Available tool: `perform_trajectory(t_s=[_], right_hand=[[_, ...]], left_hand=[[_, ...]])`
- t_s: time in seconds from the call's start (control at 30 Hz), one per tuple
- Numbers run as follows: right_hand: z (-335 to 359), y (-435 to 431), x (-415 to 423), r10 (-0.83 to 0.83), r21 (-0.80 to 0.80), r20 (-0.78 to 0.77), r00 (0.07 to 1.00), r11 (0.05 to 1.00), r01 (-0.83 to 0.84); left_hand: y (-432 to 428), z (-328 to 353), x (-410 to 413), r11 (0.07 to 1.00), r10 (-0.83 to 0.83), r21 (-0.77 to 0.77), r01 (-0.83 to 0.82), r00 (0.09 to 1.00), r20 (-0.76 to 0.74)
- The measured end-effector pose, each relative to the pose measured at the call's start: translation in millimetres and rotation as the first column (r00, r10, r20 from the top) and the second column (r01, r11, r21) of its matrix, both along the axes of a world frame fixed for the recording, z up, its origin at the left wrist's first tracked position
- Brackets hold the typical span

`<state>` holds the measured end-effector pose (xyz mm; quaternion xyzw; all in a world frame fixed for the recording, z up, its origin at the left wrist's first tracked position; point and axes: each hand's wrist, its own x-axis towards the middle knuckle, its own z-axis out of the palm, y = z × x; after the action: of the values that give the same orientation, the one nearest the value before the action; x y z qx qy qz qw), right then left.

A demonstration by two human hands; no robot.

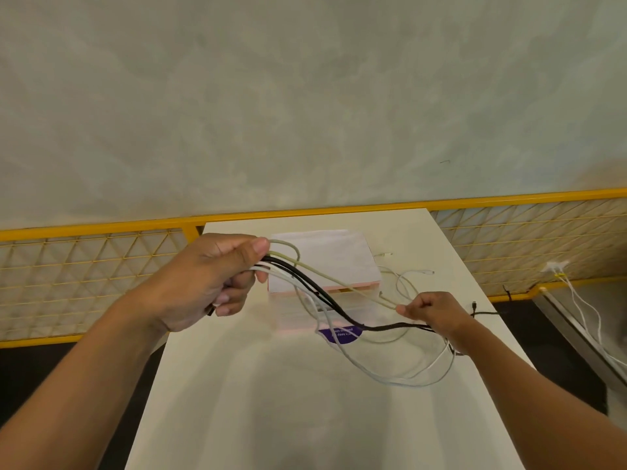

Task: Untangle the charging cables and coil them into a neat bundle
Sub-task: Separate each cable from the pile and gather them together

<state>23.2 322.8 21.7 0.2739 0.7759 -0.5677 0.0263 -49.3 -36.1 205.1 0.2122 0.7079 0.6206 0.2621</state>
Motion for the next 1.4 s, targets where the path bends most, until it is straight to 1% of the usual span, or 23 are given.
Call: perform_trajectory(t_s=[0.17,0.27,0.37,0.47,0.53,0.6,0.7,0.77,0.87,0.97,1.07,1.27,1.4], right_hand=[[-2,-7,1,0.084,0.013,0.038,0.996,0.996,-0.085],[-3,-14,-2,0.144,-0.010,0.072,0.987,0.990,-0.144],[7,-26,-7,0.266,-0.008,0.108,0.958,0.964,-0.267],[30,-46,-18,0.396,0.021,0.091,0.914,0.916,-0.400],[53,-62,-26,0.442,0.051,0.027,0.896,0.895,-0.443],[79,-79,-33,0.491,0.049,-0.095,0.866,0.871,-0.488],[119,-105,-40,0.583,0.016,-0.269,0.767,0.799,-0.601],[139,-120,-41,0.590,0.017,-0.341,0.732,0.782,-0.623],[153,-128,-43,0.559,0.031,-0.438,0.704,0.792,-0.609],[155,-128,-46,0.502,-0.076,-0.487,0.715,0.791,-0.607],[153,-128,-50,0.458,-0.149,-0.494,0.739,0.793,-0.591],[153,-125,-48,0.446,-0.165,-0.478,0.756,0.800,-0.577],[149,-123,-48,0.434,-0.147,-0.451,0.780,0.826,-0.545]], left_hand=[[4,0,-2,0.999,-0.032,-0.036,0.032,0.999,-0.007],[6,-1,-3,0.997,-0.043,-0.068,0.041,0.999,-0.026],[6,-3,-5,0.995,-0.045,-0.089,0.041,0.998,-0.043],[6,-4,-4,0.992,-0.068,-0.106,0.063,0.997,-0.040],[7,-6,-2,0.989,-0.090,-0.122,0.085,0.995,-0.034],[9,-7,-1,0.985,-0.116,-0.134,0.111,0.993,-0.026],[12,-8,-1,0.981,-0.133,-0.143,0.129,0.991,-0.018],[12,-8,-1,0.980,-0.140,-0.146,0.136,0.990,-0.022],[8,-7,-1,0.980,-0.137,-0.149,0.134,0.990,-0.010],[2,-9,-1,0.962,-0.191,-0.195,0.190,0.981,0.013],[4,-12,0,0.934,-0.251,-0.253,0.253,0.967,0.041],[12,-18,0,0.935,-0.244,-0.231,0.270,0.960,0.134],[17,-20,2,0.959,-0.182,-0.193,0.210,0.971,0.152]])
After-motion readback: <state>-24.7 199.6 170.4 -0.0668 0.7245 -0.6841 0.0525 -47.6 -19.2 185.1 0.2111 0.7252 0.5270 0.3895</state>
